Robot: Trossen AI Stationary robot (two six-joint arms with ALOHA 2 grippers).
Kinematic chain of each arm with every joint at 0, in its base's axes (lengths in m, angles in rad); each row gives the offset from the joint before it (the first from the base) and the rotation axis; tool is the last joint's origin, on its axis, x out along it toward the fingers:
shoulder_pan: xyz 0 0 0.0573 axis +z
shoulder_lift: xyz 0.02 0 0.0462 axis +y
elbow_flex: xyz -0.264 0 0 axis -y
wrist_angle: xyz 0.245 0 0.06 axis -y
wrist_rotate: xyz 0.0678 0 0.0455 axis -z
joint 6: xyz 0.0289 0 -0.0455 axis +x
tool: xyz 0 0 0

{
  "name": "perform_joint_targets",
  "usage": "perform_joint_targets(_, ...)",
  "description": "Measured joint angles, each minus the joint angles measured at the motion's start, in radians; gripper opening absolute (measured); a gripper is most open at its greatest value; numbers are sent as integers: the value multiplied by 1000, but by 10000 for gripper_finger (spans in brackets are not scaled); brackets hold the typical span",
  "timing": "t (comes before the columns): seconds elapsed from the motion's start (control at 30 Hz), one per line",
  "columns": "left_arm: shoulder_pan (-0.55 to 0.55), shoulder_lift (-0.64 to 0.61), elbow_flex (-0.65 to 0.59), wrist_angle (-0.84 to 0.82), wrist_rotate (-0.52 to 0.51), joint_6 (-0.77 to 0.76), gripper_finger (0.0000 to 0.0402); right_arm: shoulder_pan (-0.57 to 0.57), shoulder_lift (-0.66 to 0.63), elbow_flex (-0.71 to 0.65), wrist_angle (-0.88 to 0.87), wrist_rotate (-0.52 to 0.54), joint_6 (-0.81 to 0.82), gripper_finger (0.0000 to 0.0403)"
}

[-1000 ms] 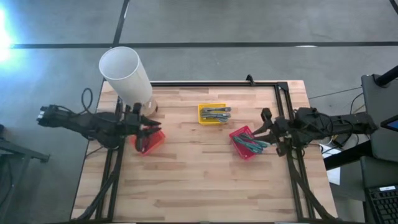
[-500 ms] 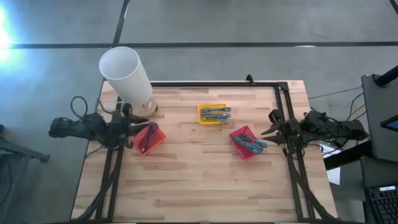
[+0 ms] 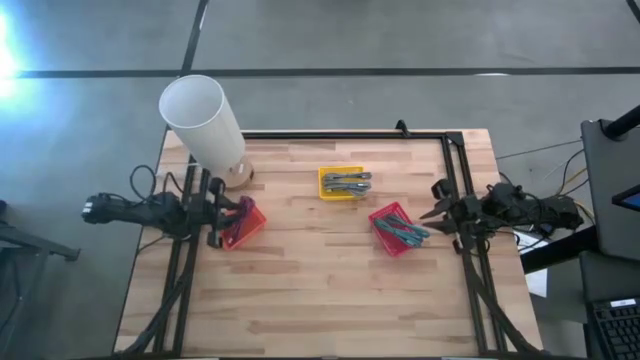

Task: Pick & Place USB Port
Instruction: Return to Home Position

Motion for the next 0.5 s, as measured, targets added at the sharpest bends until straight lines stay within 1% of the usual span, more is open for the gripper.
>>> perform_joint_targets(0.13, 2, -3, -12, -22, 0, -25, 94, 0, -5, -18, 1, 0, -1, 80)
perform_joint_targets(0.27, 3, -5, -13, -14, -8, -1, 96, 0, -18, -53, 17, 1, -1, 85)
perform_joint_targets(0.37, 3, -5, -13, -19, -25, 13, 96, 0, -18, -93, 65, 1, -2, 88)
perform_joint_targets(0.5, 3, -2, -13, -26, -45, -17, 96, 0, -18, -150, 141, 1, -14, 88)
